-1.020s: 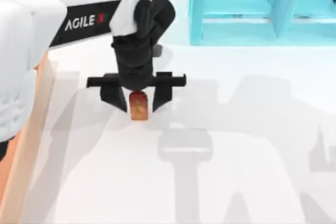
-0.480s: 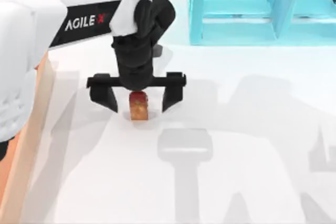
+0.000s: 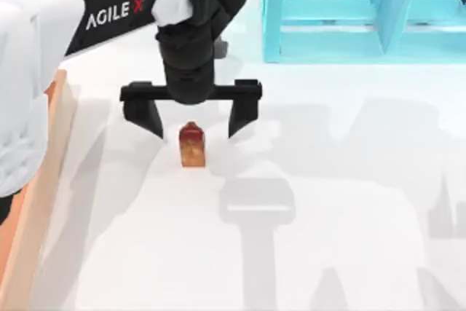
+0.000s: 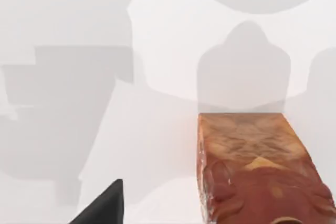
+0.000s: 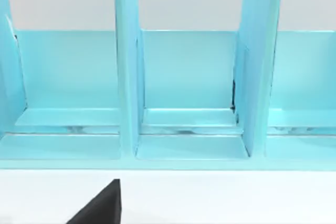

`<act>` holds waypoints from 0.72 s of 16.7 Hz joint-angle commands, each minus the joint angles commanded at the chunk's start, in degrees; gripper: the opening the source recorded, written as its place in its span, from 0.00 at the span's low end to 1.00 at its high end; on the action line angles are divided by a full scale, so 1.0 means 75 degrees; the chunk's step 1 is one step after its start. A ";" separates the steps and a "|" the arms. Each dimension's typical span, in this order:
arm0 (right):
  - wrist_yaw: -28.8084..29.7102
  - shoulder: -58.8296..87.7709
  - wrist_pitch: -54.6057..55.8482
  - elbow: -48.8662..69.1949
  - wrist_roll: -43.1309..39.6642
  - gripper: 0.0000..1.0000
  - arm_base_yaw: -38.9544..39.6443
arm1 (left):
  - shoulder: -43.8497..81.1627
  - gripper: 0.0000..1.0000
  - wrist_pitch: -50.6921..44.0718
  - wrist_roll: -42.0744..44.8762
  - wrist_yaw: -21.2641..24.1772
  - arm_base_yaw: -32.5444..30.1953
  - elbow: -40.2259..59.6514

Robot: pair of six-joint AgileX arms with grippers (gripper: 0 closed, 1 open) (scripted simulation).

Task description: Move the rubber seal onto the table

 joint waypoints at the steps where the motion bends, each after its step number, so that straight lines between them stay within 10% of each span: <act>1: 0.0000 0.0000 0.0000 0.0000 0.0000 1.00 0.0000 | 0.0003 1.00 -0.0264 -0.0004 0.0035 -0.0010 0.0314; 12: 0.0000 0.0000 0.0000 0.0000 0.0000 1.00 0.0000 | 0.0018 1.00 -0.3055 -0.0030 -0.0019 -0.0001 0.3057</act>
